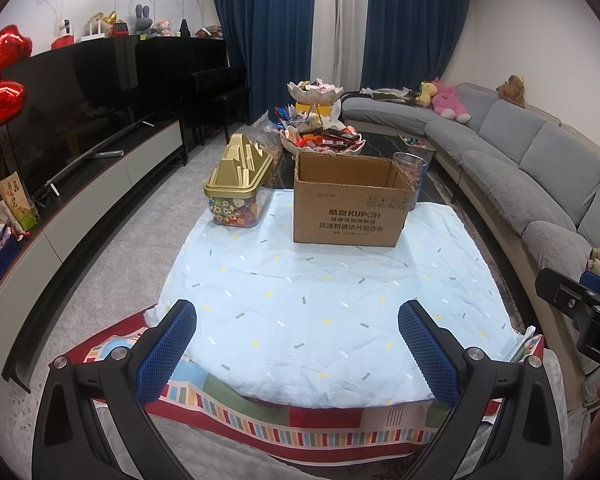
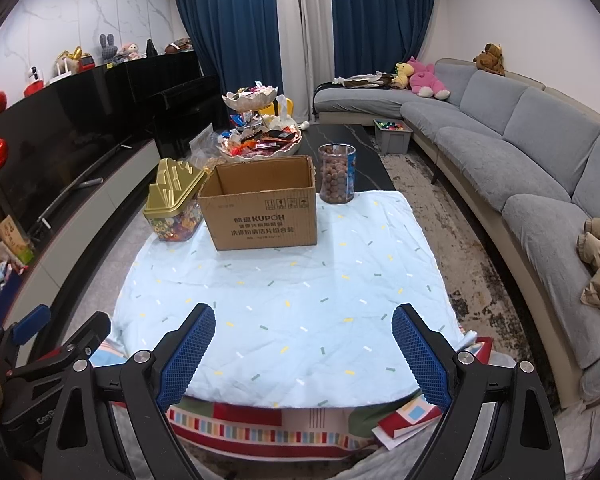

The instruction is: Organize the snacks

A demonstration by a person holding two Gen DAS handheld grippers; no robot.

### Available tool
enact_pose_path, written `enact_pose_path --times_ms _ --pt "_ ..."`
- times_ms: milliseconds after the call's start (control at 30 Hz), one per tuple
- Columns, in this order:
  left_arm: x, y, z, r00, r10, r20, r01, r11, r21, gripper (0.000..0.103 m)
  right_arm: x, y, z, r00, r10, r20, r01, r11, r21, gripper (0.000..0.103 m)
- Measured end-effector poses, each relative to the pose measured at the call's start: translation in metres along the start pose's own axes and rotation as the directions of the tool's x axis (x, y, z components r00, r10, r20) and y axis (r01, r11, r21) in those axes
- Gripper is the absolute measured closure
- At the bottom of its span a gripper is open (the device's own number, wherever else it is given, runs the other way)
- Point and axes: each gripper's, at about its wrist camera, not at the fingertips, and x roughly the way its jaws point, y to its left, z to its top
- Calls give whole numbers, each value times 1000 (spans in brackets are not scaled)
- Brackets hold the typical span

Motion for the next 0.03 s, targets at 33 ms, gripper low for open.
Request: enact_pose_path --times_ms 33 --pt "1 0 -1 1000 -1 1 1 1000 2 0 0 0 0 1000 1 0 -1 1000 1 12"
